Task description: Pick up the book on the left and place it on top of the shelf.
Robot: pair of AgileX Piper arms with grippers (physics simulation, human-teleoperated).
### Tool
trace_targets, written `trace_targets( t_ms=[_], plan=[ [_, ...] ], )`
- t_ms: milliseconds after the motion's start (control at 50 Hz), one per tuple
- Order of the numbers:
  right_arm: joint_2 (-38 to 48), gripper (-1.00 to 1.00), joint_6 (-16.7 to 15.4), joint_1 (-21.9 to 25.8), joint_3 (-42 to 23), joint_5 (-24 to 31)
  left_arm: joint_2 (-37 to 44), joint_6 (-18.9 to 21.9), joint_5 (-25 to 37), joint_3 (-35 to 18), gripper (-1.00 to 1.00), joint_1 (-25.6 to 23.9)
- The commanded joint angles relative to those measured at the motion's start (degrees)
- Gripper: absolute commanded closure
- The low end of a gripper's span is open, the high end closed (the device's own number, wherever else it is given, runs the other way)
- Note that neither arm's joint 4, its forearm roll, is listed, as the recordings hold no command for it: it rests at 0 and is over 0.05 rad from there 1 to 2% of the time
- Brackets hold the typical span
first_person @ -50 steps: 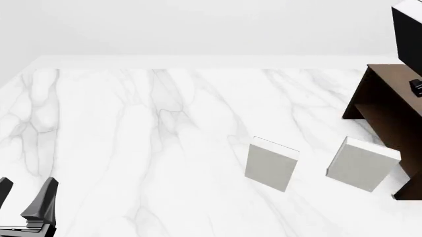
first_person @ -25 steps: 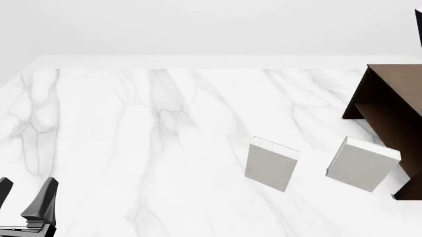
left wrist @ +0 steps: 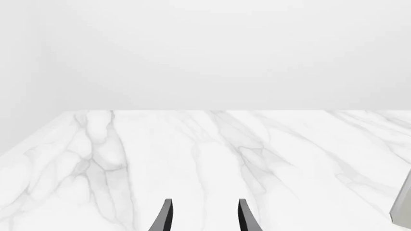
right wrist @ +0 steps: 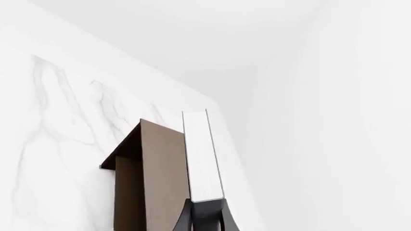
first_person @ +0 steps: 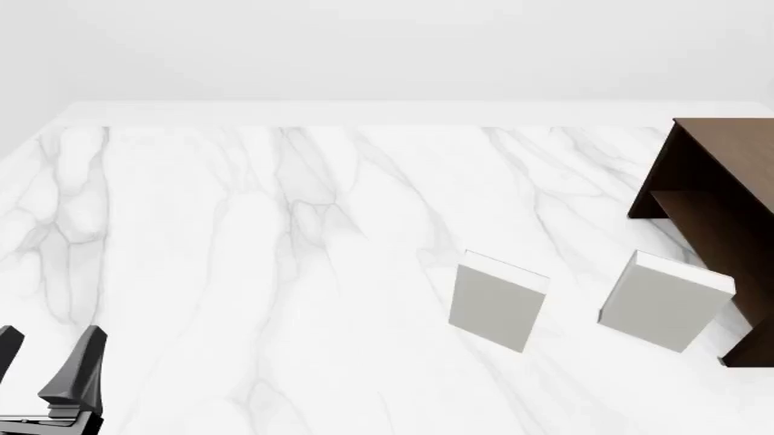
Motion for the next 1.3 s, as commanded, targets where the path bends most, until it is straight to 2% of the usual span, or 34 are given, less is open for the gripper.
trace_targets(
  t_ms=[20, 260, 600, 1300],
  plan=[
    [1.34, 1.00, 0.28, -1.72, -1.44, -1.43, 0.00, 0.00, 0.00, 0.00, -1.00, 0.00],
    [3.01, 1.00, -1.72, -3.83, -1.48, -2.63, 0.00, 0.00, 0.00, 0.00, -1.00, 0.00],
    [6.71, 1.00, -2.81, -6.82, -1.03, -5.38, 0.00, 0.00, 0.00, 0.00, -1.00, 0.00],
    [16.05, 1.00, -5.26, -10.32, -5.09, -10.04, 0.00, 0.00, 0.00, 0.00, -1.00, 0.00]
  ],
)
